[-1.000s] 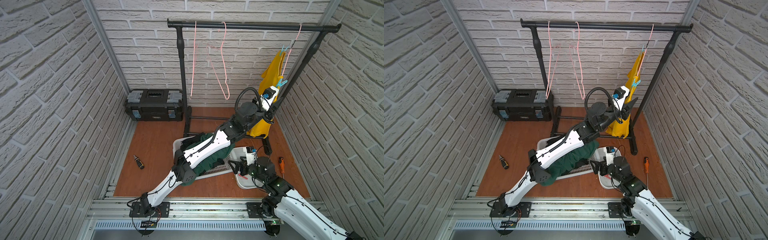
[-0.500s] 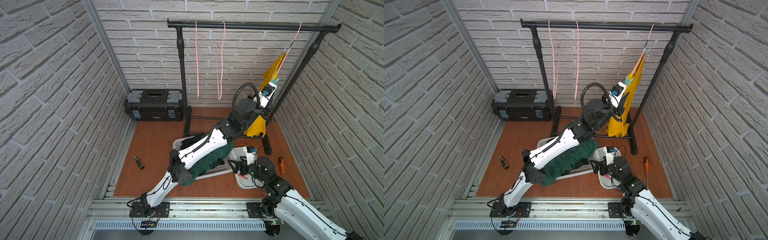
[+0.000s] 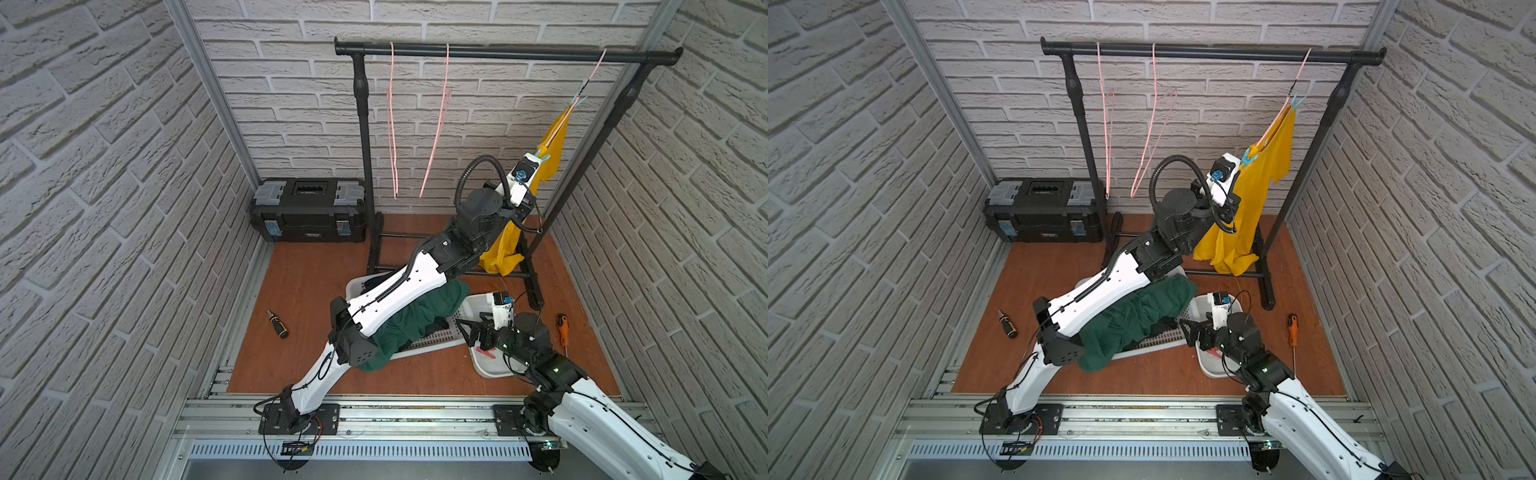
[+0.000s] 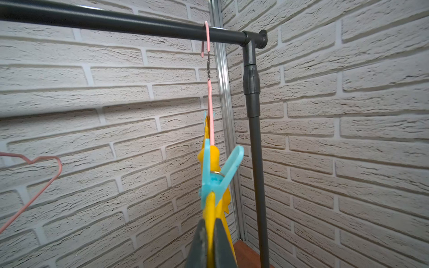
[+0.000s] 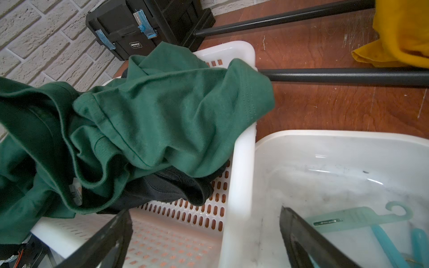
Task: Remove the clothespins securing t-shirts to the hanger
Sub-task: Pick up the hanger from the clothes rail.
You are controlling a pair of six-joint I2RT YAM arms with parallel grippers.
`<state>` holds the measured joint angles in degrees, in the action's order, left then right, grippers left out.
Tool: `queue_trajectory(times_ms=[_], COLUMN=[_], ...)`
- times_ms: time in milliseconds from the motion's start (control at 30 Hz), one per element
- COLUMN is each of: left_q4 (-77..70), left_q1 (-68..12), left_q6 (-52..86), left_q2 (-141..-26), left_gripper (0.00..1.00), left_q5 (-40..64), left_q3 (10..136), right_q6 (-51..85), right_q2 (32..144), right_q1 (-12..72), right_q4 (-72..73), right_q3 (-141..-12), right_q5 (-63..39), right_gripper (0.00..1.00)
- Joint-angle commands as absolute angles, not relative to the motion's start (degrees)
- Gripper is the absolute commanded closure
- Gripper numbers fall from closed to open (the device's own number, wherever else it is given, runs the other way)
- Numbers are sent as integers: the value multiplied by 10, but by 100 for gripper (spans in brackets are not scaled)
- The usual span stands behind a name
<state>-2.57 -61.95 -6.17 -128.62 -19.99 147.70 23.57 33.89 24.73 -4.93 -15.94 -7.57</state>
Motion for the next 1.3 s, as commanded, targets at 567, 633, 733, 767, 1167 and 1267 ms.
queue_trajectory(times_ms=[567, 633, 733, 767, 1167, 1267], left_q4=[60, 69, 72, 68, 67, 70], left_q1=[-580, -574, -567, -566, -534, -528], left_q6=[-76, -78, -85, -86, -77, -86], left_q2=[-1244, -1238, -1227, -1222, -1170, -1149], left_gripper=[100, 100, 100, 100, 100, 100], left_q5=[-152, -153, -154, -154, -172, -172], left_q3=[1465, 1461, 1448, 1440, 1380, 1354], right_q6=[240, 241, 243, 244, 246, 248], right_q2=[340, 342, 349, 350, 357, 363], right_q1=[245, 245, 245, 245, 245, 245], right_q4=[-22, -19, -15, -15, -21, -17], right_q3=[-162, -163, -166, -167, -176, -179], right_q5=[-78, -78, -79, -80, -79, -79], right_gripper=[0, 0, 0, 0, 0, 0])
